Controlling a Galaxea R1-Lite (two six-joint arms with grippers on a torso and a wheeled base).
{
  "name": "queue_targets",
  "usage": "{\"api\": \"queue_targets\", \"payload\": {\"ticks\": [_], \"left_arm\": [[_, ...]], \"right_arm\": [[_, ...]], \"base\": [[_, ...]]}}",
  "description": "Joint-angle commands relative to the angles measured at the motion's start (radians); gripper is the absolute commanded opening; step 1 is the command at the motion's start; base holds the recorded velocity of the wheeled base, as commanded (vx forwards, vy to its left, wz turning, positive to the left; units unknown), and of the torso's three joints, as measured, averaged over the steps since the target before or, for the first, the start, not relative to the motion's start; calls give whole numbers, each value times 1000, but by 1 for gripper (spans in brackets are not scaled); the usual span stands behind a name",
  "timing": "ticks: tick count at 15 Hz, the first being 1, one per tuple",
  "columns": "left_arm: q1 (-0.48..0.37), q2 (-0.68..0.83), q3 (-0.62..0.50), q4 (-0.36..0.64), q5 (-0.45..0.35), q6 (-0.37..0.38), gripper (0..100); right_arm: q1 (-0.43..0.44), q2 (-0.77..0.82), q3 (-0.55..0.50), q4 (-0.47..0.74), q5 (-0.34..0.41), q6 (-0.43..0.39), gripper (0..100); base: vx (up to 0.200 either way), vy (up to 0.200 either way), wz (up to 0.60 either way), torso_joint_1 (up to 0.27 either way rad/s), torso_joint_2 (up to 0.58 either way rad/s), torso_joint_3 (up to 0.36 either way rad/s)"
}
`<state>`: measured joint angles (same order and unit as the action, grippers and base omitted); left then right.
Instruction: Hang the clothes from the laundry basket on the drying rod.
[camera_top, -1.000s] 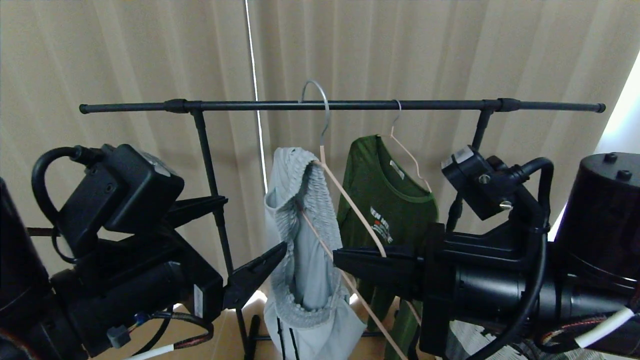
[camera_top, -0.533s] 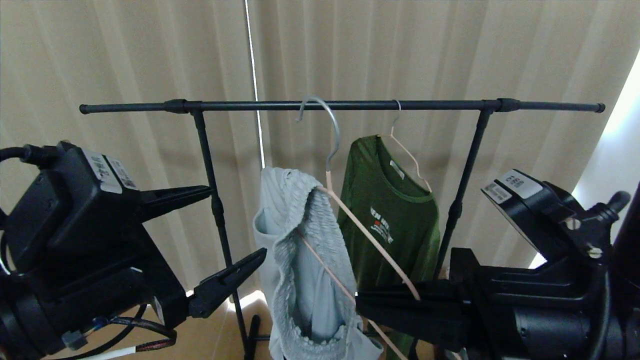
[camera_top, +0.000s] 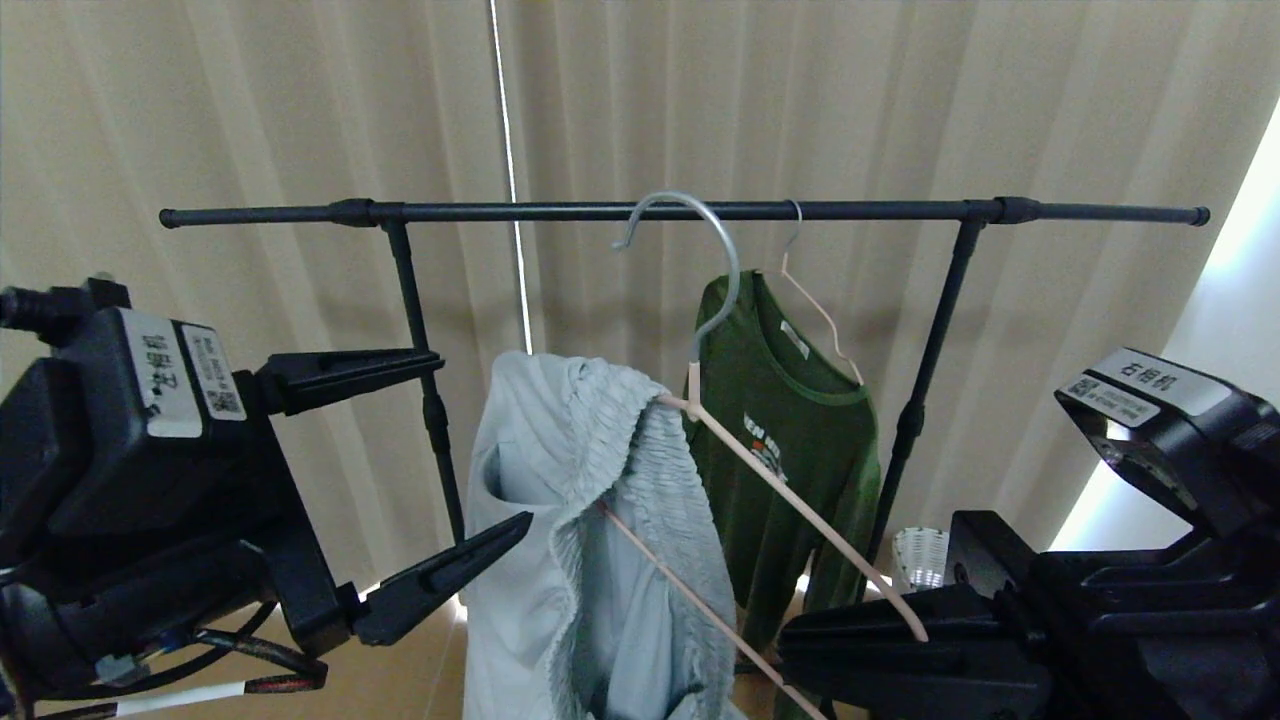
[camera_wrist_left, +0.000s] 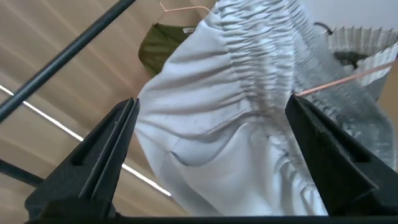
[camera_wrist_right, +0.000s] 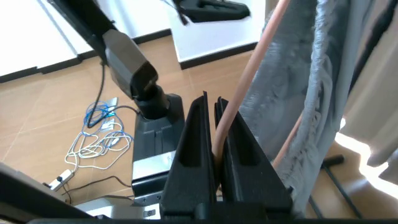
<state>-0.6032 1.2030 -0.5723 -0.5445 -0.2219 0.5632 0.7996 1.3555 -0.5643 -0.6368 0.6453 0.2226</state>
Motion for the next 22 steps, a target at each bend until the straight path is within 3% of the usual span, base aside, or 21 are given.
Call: {"api": "queue_targets", "payload": {"ticks": [1,5,11,20,21,22], "left_arm": [[16,63,-47,0,-7,11,100],[49,139,-89,0,-54,41,100],[63,168,-104,-3,-145,44,100],[63,171,-63,-2,-183,81,100],[62,173,-63,-2,-183,81,0],[62,173,-64,-2,-183,81,0]], "right_arm": [[0,16,4,-11,14,0,0],[15,47,4,-49,85,0,0],[110,48,26,-55,88,0,0],[142,22,87,-113,96,1,0],[144,20,87,-115,96,1,0],[142,20,84,-115,96,1,0]], "base": [[0,0,0,0,0,0],[0,0,0,0,0,0],[0,0,0,0,0,0],[0,0,0,0,0,0],[0,0,0,0,0,0],[0,0,0,0,0,0]]}}
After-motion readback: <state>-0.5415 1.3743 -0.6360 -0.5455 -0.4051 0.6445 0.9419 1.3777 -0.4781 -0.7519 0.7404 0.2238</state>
